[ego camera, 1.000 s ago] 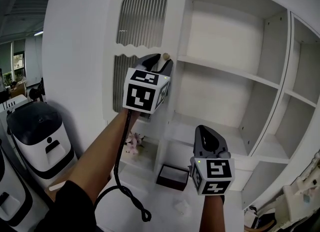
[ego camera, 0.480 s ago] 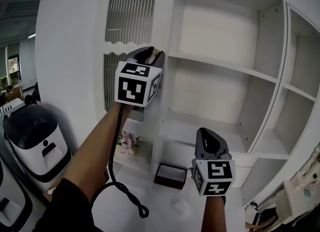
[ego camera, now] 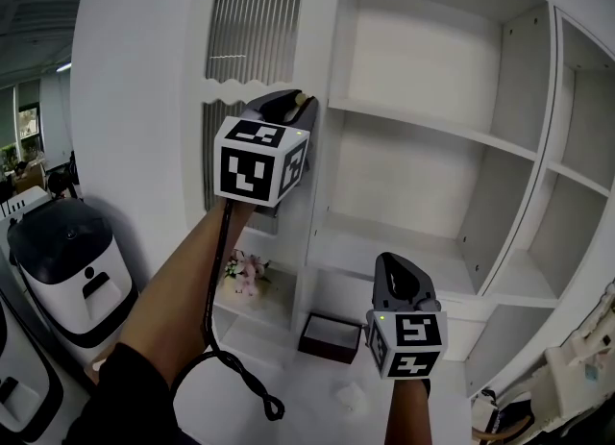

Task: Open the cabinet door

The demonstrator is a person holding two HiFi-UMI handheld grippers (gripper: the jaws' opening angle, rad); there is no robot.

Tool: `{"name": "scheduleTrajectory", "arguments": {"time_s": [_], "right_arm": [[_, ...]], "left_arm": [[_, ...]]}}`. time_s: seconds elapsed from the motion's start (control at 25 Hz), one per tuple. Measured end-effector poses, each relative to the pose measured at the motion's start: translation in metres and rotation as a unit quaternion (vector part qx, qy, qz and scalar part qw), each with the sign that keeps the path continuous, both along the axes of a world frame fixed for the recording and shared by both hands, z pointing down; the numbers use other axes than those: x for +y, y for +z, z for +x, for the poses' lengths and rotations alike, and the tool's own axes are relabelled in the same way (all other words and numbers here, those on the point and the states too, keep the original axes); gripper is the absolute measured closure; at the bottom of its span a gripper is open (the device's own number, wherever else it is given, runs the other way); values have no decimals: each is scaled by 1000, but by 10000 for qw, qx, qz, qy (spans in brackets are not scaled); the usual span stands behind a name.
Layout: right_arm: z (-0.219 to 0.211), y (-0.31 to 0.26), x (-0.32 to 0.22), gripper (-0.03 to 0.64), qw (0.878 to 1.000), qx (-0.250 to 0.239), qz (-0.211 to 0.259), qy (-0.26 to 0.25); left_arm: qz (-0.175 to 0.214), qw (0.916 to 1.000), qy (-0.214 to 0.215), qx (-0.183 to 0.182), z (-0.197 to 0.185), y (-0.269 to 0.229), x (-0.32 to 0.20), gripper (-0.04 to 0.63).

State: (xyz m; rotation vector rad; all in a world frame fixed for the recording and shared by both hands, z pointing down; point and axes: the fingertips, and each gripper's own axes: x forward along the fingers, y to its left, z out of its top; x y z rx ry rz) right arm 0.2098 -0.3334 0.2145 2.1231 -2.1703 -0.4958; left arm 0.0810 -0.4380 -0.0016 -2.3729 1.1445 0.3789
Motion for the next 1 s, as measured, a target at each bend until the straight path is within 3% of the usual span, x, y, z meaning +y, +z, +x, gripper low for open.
{"name": "scheduleTrajectory", "arguments": {"time_s": [0.52, 0.76, 1.0], "right_arm": [[-26, 7, 3, 596, 9998, -30, -60, -211], [-46, 8, 4, 597, 9993, -11, -70, -365], [-37, 11, 7, 597, 9995, 8, -108, -290]], "left_arm": [[402, 9989, 196, -113, -35, -2, 46, 511], [362, 9989, 247, -181, -40, -2, 53, 520], [353, 9989, 207, -211, -37, 0, 49, 520]]}}
